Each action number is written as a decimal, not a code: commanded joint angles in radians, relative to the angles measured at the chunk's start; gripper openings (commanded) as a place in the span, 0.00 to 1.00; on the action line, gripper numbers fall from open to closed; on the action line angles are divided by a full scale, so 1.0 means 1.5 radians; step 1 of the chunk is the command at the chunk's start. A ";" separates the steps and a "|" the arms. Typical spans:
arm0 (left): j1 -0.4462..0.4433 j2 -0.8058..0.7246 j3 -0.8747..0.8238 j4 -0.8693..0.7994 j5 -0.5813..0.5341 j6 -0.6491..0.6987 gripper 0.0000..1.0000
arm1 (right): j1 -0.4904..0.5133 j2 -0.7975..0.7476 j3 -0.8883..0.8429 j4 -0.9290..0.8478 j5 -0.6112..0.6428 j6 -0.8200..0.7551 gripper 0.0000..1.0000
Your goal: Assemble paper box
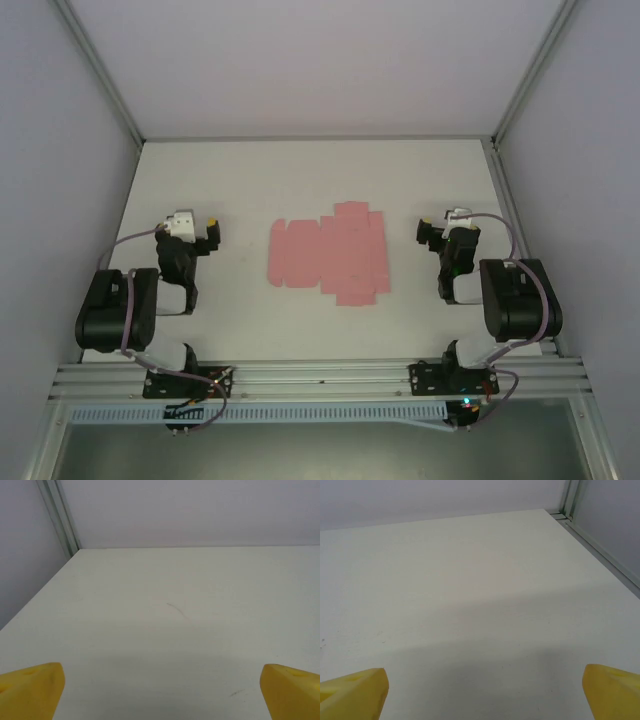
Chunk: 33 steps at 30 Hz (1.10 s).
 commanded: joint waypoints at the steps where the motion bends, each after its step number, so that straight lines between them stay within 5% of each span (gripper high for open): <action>1: -0.004 0.006 0.008 0.004 0.001 0.016 1.00 | -0.002 -0.007 0.008 0.008 -0.006 0.003 1.00; 19: 0.004 0.003 0.020 -0.021 0.052 0.015 0.97 | -0.002 -0.007 0.008 0.008 -0.006 0.006 1.00; 28: 0.007 -0.132 0.087 -0.243 0.025 -0.004 0.99 | -0.001 -0.083 0.058 -0.140 -0.008 0.001 1.00; 33: 0.006 -0.216 0.148 -0.392 0.020 -0.127 1.00 | 0.018 -0.161 0.119 -0.310 0.013 0.019 1.00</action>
